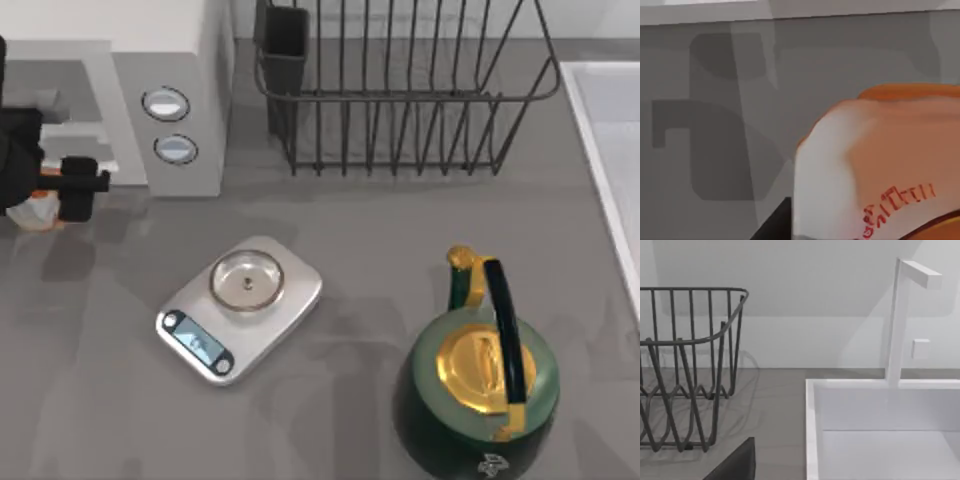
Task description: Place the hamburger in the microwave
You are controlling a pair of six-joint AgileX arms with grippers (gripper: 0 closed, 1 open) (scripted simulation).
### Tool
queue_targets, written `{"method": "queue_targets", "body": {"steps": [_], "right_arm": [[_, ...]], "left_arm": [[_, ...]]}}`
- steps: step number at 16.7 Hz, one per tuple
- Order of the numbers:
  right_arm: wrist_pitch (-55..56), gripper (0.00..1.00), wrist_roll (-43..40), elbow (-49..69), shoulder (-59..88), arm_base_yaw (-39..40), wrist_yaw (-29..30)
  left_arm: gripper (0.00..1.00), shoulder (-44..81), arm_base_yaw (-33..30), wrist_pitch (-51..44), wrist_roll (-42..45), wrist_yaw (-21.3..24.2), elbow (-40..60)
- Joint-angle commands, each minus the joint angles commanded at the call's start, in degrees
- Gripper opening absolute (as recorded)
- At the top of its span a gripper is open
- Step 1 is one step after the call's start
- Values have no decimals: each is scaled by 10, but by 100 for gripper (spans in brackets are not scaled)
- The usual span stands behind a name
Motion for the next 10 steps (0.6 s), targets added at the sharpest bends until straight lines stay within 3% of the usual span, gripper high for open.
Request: {"method": "queue_targets", "body": {"steps": [10], "right_arm": [[0,100,0,0,0,0,0]], "left_arm": [[0,96,68,558,3,69,-103]]}}
